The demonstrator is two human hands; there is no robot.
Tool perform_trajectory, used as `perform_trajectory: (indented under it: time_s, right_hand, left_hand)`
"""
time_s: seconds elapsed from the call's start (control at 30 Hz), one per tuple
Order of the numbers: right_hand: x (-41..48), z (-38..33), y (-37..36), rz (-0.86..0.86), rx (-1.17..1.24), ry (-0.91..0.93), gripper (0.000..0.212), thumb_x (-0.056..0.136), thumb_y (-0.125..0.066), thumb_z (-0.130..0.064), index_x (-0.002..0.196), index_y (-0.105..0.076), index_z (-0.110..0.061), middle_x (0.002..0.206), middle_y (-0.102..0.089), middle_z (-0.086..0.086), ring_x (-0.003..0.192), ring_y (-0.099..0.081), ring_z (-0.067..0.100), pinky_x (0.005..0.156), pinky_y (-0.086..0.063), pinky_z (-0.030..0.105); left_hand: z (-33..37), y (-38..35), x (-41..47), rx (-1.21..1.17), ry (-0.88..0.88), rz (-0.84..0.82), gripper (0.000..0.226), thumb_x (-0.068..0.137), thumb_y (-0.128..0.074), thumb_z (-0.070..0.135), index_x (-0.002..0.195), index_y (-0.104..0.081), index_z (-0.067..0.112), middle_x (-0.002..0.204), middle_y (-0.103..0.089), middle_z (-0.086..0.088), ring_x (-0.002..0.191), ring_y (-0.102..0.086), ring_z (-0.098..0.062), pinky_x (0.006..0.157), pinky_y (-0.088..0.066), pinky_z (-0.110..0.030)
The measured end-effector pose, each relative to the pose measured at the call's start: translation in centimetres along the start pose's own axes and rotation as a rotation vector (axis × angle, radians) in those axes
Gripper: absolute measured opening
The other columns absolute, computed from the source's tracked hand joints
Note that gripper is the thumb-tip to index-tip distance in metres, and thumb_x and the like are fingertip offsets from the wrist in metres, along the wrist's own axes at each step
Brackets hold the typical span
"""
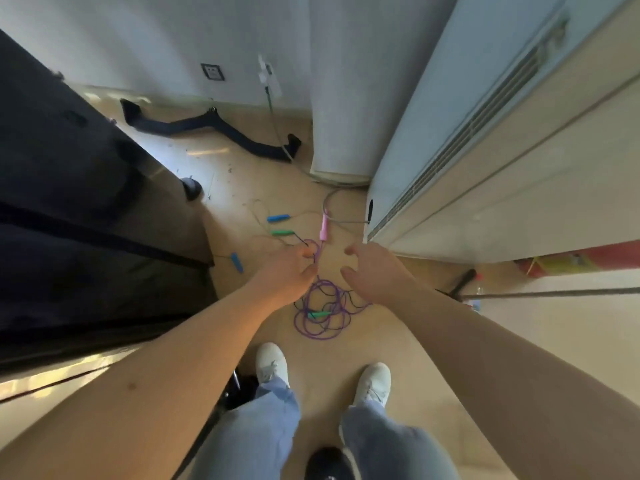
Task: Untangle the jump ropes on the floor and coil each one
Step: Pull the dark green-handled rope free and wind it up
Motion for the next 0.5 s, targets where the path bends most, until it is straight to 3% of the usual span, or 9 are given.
perform_trajectory:
  time_s: [0.13,0.3,0.4,0.5]
  right_hand:
    - [7.2,4.9,-8.6,-0.023,0.000,-0.052,0.049,0.095,-0.056,-0.041,0.141,-0.050,-0.024,0.136,-0.057,0.010,0.127,-0.051,0.032,0.106,-0.043,0.044]
    - [15.1,12.2,-19.6,-0.091,0.045,-0.134,0.045,0.099,-0.053,-0.036,0.141,-0.050,-0.021,0.128,-0.059,0.012,0.136,-0.042,0.033,0.107,-0.043,0.042]
    - [19.5,15.6,-25.5,-0.117,0.030,-0.162,0.038,0.096,-0.053,-0.031,0.133,-0.054,-0.020,0.121,-0.061,0.011,0.119,-0.056,0.034,0.094,-0.053,0.046]
    - [23.2,18.2,-30.8,-0.162,-0.047,-0.175,0.036,0.095,-0.053,-0.027,0.131,-0.055,-0.019,0.121,-0.057,0.011,0.107,-0.061,0.035,0.089,-0.054,0.041]
  left_hand:
    - [-6.2,-8.0,7.0,0.014,0.045,-0.061,0.046,0.103,-0.050,0.033,0.146,-0.046,0.017,0.143,-0.054,-0.007,0.127,-0.054,-0.022,0.101,-0.041,-0.029]
    - [-13.0,-17.8,15.5,0.042,0.068,-0.095,0.045,0.101,-0.053,0.027,0.143,-0.050,0.013,0.136,-0.059,-0.010,0.122,-0.056,-0.023,0.094,-0.040,-0.023]
    - [-17.1,-23.1,20.2,0.038,0.099,-0.118,0.043,0.100,-0.054,0.021,0.141,-0.052,0.011,0.131,-0.062,-0.010,0.119,-0.058,-0.023,0.085,-0.038,-0.017]
    - [-21.4,-28.3,24.2,0.040,0.124,-0.143,0.042,0.097,-0.056,0.020,0.139,-0.054,0.015,0.133,-0.061,-0.008,0.120,-0.059,-0.025,0.099,-0.045,-0.028]
Point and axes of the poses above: each hand's wrist, its own x-axis towards the middle knuckle, its own y-axis out of the back of the hand, z = x × y, the point moved 9 cm from there along x, towards the middle knuckle
